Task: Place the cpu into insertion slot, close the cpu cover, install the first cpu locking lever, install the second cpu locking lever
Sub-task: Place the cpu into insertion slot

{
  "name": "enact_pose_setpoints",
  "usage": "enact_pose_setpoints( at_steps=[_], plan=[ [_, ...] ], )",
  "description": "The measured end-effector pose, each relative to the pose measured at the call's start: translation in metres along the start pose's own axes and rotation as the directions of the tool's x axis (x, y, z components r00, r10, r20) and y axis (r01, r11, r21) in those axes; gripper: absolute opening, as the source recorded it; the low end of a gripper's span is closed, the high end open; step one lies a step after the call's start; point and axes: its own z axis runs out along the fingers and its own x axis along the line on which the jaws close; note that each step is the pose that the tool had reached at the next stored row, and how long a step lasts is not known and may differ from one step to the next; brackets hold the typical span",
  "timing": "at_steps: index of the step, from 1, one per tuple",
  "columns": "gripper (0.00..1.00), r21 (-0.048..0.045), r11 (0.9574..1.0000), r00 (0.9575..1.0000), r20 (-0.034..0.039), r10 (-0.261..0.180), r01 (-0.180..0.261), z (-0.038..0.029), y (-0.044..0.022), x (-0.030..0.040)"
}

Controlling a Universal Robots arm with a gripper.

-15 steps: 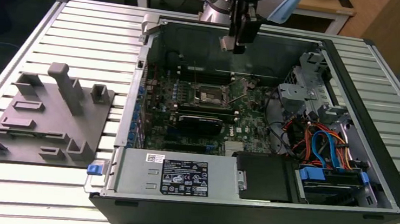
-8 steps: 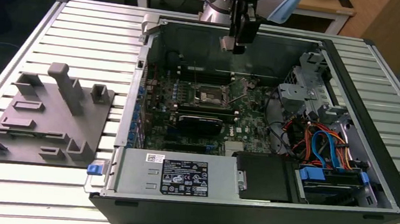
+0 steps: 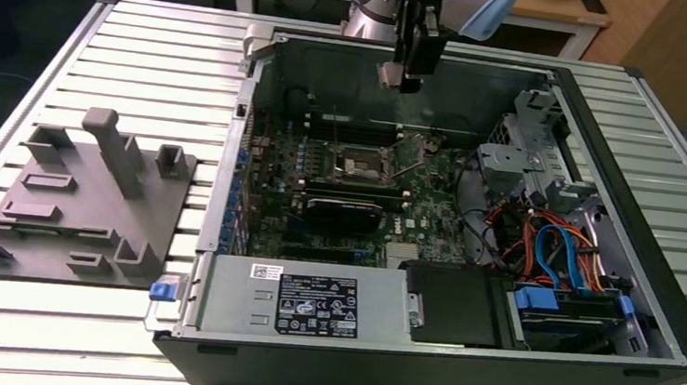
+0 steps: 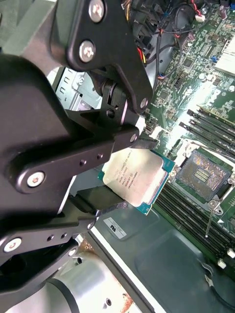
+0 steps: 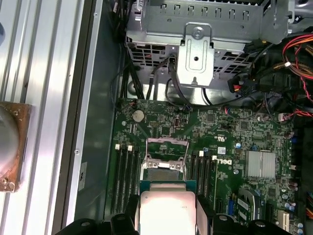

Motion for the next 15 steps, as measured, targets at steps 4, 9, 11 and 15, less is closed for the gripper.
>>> enact_pose_setpoints(
  at_steps=[4,9,11,15],
  plan=[
    [0.54,0.0,1.0,1.0,0.0004,0.004,-0.004,0.0,0.0,0.0],
    [0.54,-0.0001,1.0,1.0,0.0008,0.009,-0.009,0.0,0.0,0.0],
    [0.54,-0.0002,0.9999,0.9999,0.001,0.011,-0.011,0.0,0.0,0.0],
    [0.54,-0.0002,0.9999,0.9999,0.0013,0.015,-0.015,0.0,0.0,0.0]
  ],
)
